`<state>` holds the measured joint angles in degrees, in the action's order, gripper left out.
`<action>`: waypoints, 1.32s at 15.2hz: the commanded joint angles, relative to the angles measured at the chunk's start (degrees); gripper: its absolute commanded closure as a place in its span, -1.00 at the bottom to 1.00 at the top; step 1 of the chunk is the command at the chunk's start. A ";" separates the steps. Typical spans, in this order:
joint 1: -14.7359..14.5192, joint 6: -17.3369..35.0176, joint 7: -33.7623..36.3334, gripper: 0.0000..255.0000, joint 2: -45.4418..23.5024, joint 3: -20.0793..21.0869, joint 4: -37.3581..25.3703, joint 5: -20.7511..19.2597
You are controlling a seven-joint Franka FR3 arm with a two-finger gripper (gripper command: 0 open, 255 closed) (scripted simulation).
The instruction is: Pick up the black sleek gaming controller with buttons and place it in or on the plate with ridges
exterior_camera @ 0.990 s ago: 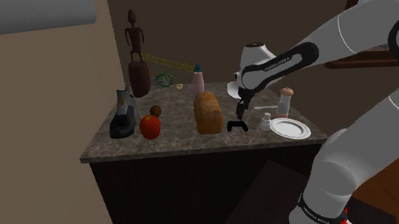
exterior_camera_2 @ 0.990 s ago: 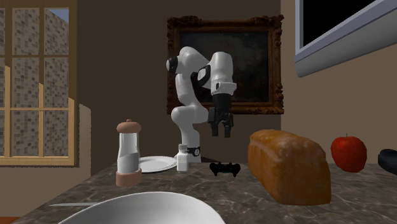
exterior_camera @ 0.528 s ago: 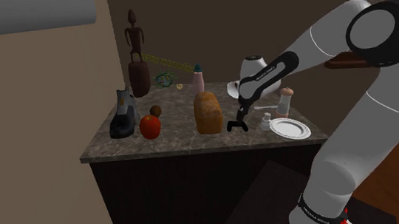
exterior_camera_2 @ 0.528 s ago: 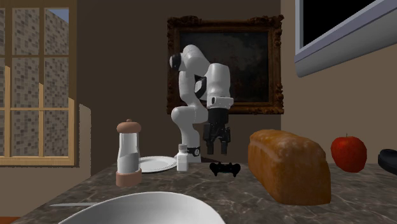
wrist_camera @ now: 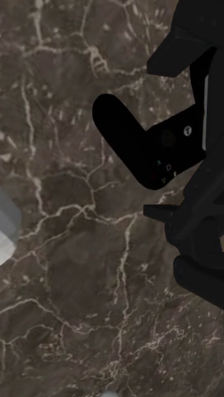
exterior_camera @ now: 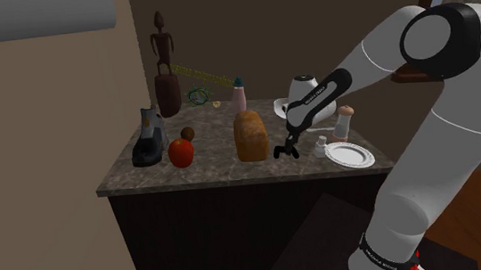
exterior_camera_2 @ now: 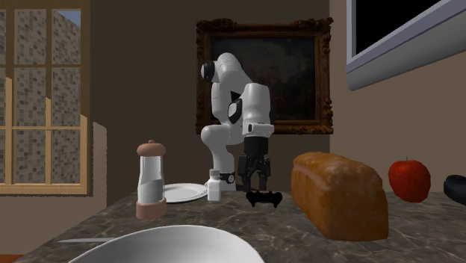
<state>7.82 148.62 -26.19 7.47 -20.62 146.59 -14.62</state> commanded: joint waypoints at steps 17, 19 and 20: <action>-2.99 -19.00 -17.05 -1.00 -9.66 -4.01 -17.18 15.54; -0.98 -30.12 -23.37 -1.00 -16.66 -3.55 -27.54 20.77; -0.72 -29.38 -23.45 -1.00 -16.94 -3.24 -27.07 20.90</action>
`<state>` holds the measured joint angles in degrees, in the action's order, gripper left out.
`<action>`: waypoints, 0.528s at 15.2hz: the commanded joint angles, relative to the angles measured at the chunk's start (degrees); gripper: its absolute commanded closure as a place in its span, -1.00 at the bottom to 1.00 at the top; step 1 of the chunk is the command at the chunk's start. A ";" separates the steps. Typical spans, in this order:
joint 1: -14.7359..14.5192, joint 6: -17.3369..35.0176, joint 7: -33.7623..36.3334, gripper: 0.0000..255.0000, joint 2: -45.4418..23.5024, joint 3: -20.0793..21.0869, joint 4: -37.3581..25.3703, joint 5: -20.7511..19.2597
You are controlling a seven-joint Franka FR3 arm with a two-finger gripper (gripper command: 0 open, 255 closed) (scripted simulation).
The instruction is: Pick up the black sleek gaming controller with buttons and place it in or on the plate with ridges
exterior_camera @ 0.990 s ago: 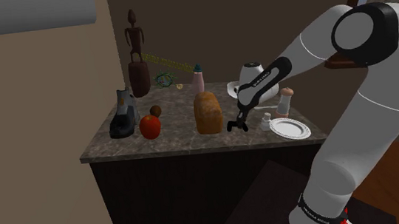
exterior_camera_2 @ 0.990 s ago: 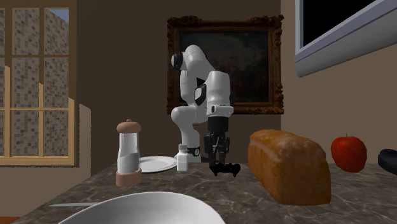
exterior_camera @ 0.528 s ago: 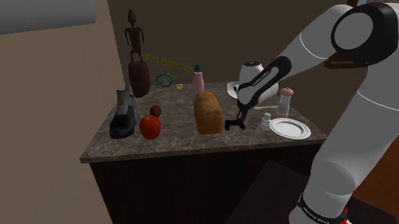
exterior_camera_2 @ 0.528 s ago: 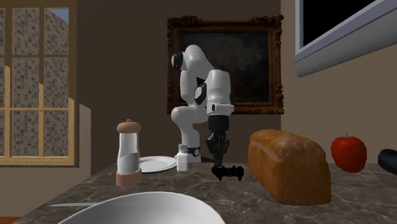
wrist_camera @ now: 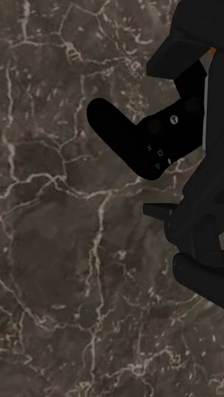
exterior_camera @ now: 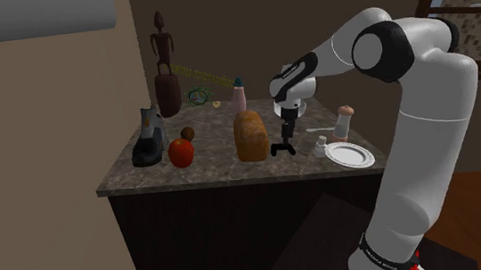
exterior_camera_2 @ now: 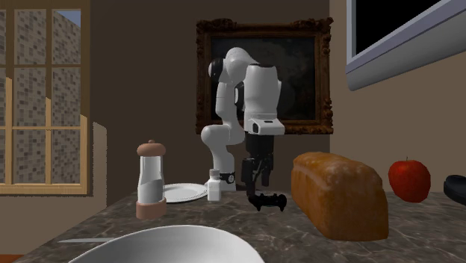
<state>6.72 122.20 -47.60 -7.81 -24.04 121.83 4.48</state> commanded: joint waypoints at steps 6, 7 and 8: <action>0.61 1.83 -2.98 -1.00 -3.88 0.67 0.49 3.15; 0.61 1.83 -2.97 -1.00 -3.87 0.68 0.50 3.14; 0.61 1.83 -2.97 -1.00 -3.88 0.68 0.49 3.15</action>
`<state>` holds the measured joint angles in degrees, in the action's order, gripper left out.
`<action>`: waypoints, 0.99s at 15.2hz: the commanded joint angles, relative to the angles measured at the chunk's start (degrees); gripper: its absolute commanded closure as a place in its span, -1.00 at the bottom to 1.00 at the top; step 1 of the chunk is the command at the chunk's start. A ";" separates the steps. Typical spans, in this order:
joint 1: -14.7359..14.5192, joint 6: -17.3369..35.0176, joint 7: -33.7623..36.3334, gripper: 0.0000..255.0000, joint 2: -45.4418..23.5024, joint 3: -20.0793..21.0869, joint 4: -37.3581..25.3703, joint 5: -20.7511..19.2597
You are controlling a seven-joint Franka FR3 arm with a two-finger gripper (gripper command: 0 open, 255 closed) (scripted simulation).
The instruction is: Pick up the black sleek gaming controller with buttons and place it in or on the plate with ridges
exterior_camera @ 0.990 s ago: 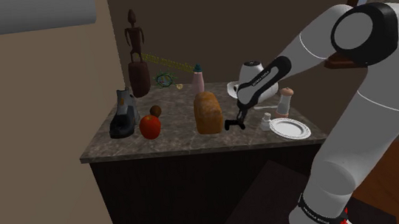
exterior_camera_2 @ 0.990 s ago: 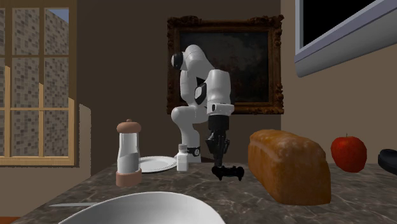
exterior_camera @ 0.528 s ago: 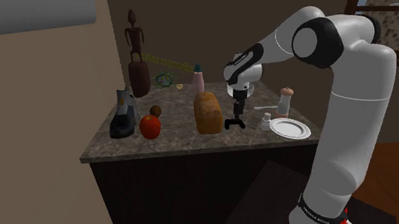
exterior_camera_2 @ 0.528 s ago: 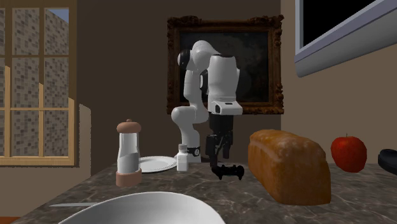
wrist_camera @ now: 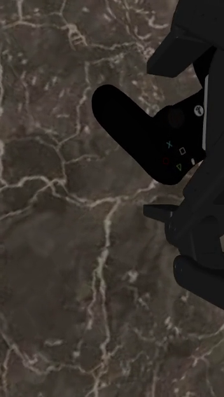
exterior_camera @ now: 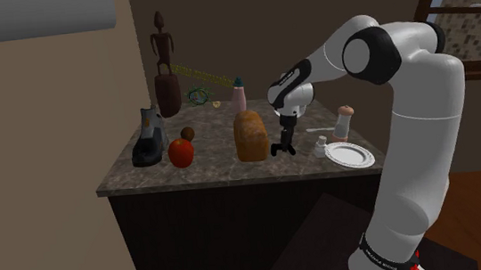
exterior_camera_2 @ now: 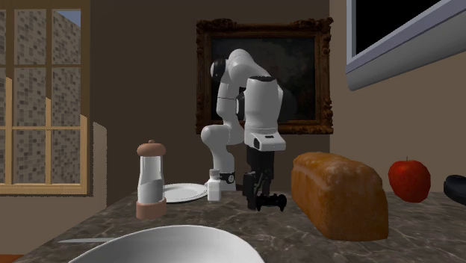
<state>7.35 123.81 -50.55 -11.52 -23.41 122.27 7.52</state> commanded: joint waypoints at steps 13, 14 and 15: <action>-0.01 0.21 -0.02 1.00 -0.16 0.05 0.05 0.10; -0.01 0.21 -0.02 1.00 -0.16 0.05 0.05 0.10; -0.01 0.21 -0.02 1.00 -0.16 0.05 0.05 0.10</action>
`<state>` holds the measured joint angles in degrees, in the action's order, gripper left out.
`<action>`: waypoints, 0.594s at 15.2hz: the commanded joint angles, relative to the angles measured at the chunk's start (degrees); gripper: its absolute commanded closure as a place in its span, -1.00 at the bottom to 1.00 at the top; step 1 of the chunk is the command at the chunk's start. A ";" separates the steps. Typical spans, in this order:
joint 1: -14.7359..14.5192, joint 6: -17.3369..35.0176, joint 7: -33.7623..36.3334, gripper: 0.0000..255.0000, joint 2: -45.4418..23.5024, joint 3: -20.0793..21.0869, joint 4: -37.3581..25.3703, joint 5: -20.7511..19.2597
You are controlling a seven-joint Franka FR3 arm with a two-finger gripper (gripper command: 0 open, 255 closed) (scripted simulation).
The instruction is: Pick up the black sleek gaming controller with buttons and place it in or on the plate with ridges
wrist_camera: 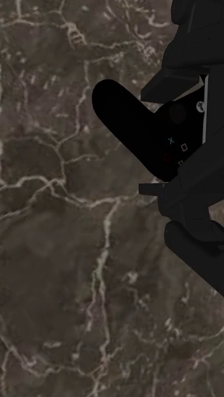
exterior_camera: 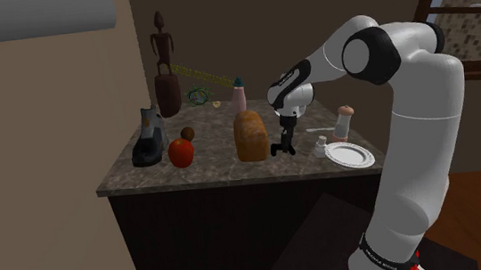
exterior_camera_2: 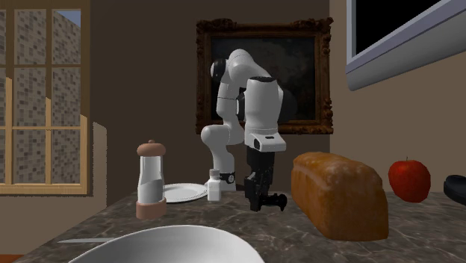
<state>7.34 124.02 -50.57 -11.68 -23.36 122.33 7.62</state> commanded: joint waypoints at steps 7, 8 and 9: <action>-0.33 -4.10 1.20 1.00 2.90 -0.39 -1.51 -1.61; -0.37 -4.79 1.39 1.00 3.35 -0.43 -1.81 -1.85; -0.42 -5.49 1.56 1.00 3.79 -0.47 -2.12 -2.09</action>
<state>7.02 119.34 -49.31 -8.49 -23.80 120.48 5.84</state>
